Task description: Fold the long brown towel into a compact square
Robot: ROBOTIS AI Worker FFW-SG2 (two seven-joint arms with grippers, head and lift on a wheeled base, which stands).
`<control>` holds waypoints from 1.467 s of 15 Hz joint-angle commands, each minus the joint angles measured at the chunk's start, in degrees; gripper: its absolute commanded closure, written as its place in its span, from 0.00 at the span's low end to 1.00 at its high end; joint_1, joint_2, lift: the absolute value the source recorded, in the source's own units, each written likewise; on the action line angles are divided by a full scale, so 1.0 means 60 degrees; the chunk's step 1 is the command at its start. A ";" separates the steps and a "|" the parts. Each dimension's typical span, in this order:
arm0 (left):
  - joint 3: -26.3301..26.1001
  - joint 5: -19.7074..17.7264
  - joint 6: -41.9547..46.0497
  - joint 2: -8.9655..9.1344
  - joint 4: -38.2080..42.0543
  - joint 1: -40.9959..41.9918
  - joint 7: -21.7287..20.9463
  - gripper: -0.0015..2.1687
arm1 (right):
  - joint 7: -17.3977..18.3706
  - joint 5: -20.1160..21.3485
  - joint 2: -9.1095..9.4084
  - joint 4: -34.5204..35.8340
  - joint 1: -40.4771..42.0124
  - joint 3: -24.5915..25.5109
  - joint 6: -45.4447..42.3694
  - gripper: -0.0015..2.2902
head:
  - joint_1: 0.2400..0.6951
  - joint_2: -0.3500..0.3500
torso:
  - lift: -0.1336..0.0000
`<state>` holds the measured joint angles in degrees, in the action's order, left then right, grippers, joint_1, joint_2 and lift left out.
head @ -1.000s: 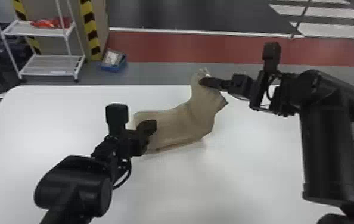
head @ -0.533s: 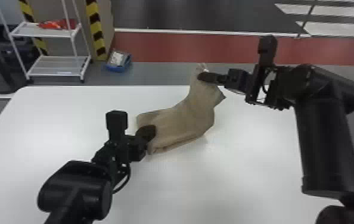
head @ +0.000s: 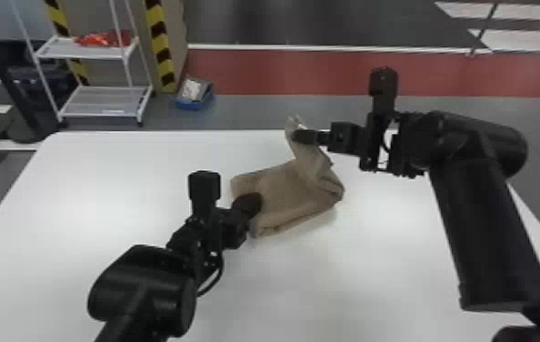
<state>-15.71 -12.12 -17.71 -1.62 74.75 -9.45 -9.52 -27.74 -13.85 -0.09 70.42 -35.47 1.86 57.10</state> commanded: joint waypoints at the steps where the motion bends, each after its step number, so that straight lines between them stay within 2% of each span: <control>1: -0.0195 -0.0017 0.0000 0.0095 0.0008 0.0007 0.0035 0.99 | 0.0039 -0.0006 0.0023 -0.0076 0.0213 -0.0133 -0.0119 0.62 | 1.00 0.45 | 0.08; 6: -0.0385 -0.0017 0.0058 0.0226 -0.0021 0.0007 0.0093 0.99 | 0.0214 -0.0196 0.0023 0.0173 0.0623 -0.0851 0.0028 0.62 | 1.00 0.44 | 0.08; 13: -0.0341 -0.0002 0.0088 0.0183 0.0067 0.0110 0.0137 0.99 | 0.0434 -0.0357 0.0023 0.0349 0.0872 -0.1100 0.0731 0.61 | 1.00 0.46 | 0.08; 14: -0.0341 -0.0002 0.0088 0.0183 0.0081 0.0124 0.0137 0.99 | 0.0581 -0.0504 0.0023 0.0422 0.0902 -0.1100 0.0819 0.53 | 1.00 0.47 | 0.08; 15: -0.0356 -0.0002 0.0088 0.0183 0.0111 0.0153 0.0152 0.99 | 0.0566 -0.0592 0.0023 0.0554 0.1019 -0.1100 0.0819 0.36 | 1.00 0.47 | 0.08; 16: -0.0370 -0.0002 0.0117 0.0183 0.0125 0.0212 0.0225 0.99 | 0.0405 -0.0753 0.0023 0.0729 0.1180 -0.1071 0.0819 0.03 | 1.00 0.47 | 0.08; 17: -0.0385 -0.0002 0.0117 0.0183 0.0169 0.0256 0.0284 0.99 | 0.0229 -0.0914 0.0023 0.1008 0.1370 -0.1056 0.0819 0.00 | 1.00 0.47 | 0.08; 20: -0.0429 0.0012 0.0117 0.0153 0.0272 0.0344 0.0284 0.99 | 0.0156 -0.1807 0.0023 0.2473 0.2293 -0.0675 0.1434 0.03 | 1.00 0.49 | 0.08; 22: -0.0414 0.0027 0.0088 0.0168 0.0272 0.0344 0.0298 0.99 | 0.0288 -0.1793 0.0023 0.3615 0.2938 -0.0339 0.1610 0.03 | 1.00 0.50 | 0.08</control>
<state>-18.25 -11.99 -17.07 -0.64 76.36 -7.41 -7.80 -26.42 -24.54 -0.09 87.44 -20.48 -1.50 66.15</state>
